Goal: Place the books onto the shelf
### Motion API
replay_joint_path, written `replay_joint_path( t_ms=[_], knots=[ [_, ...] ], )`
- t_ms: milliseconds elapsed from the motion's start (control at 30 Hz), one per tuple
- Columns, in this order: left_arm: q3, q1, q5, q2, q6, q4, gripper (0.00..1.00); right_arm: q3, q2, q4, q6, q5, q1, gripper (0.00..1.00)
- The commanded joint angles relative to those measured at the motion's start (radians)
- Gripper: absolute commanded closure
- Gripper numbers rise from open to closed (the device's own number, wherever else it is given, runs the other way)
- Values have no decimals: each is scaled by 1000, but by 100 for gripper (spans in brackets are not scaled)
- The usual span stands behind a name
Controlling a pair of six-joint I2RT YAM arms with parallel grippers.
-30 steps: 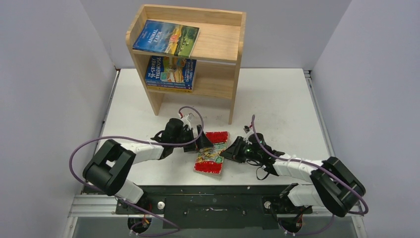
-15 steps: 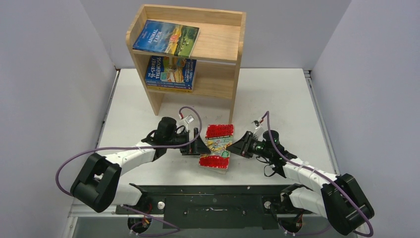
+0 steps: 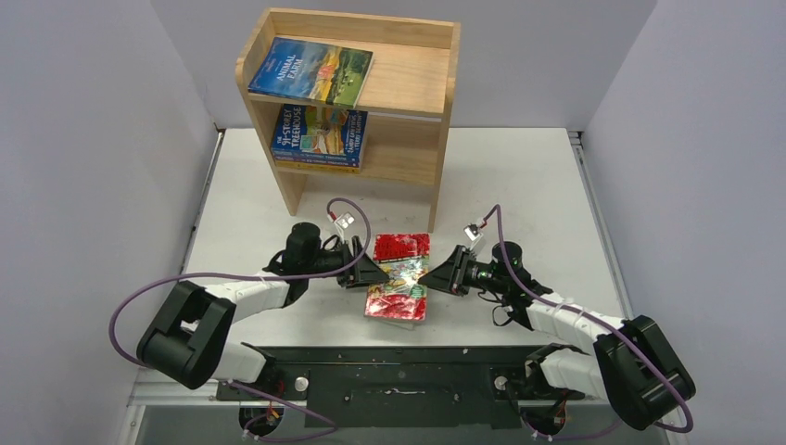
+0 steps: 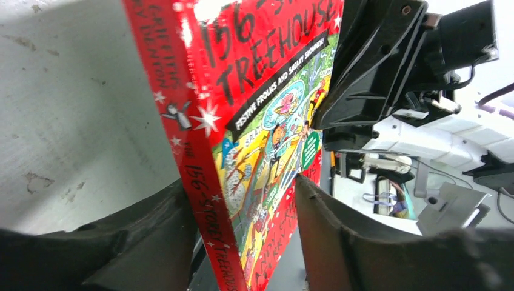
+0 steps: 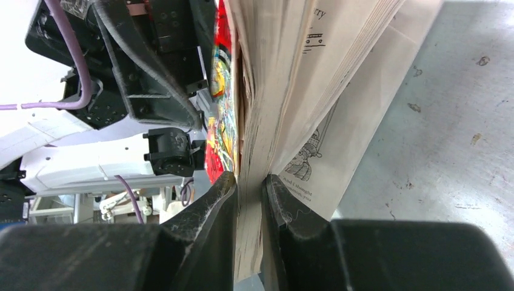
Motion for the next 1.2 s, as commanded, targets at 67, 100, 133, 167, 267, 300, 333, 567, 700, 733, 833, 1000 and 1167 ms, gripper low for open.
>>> replay_joint_path(
  t_ms=[67,100,133,167,267,300,333,567,700,733,833,1000,1167],
  knots=[
    [-1,11,36,27,-149,264,79,22,0,127,18,-38,1,95],
    [6,12,35,25,-155,267,87,23,-6,115,15,-36,2,95],
    [18,12,35,24,-160,268,94,28,-12,96,8,-31,1,95],
    [31,12,37,23,-162,262,100,35,-17,73,-1,-27,0,91],
    [73,20,44,-6,-160,204,100,66,-35,-45,-55,-5,0,14],
    [86,28,46,-39,-155,167,100,81,-49,-119,-91,17,-3,3],
    [106,36,46,-73,-140,105,100,114,-68,-250,-135,47,-8,7],
    [524,50,-21,-333,297,-761,100,438,-281,-1001,-424,760,-8,10],
    [819,52,-131,-338,432,-1049,100,521,-414,-1057,-433,1073,-10,10],
    [878,54,-165,-326,425,-1068,100,533,-424,-1058,-436,1106,-11,10],
    [1058,61,-229,-256,361,-1033,100,557,-417,-1056,-433,1137,-11,10],
    [1375,63,-283,-102,188,-838,100,545,-395,-1035,-400,1084,-11,10],
    [1480,71,-580,-27,68,-660,100,526,-408,-1011,-371,1051,-11,10]
  ],
)
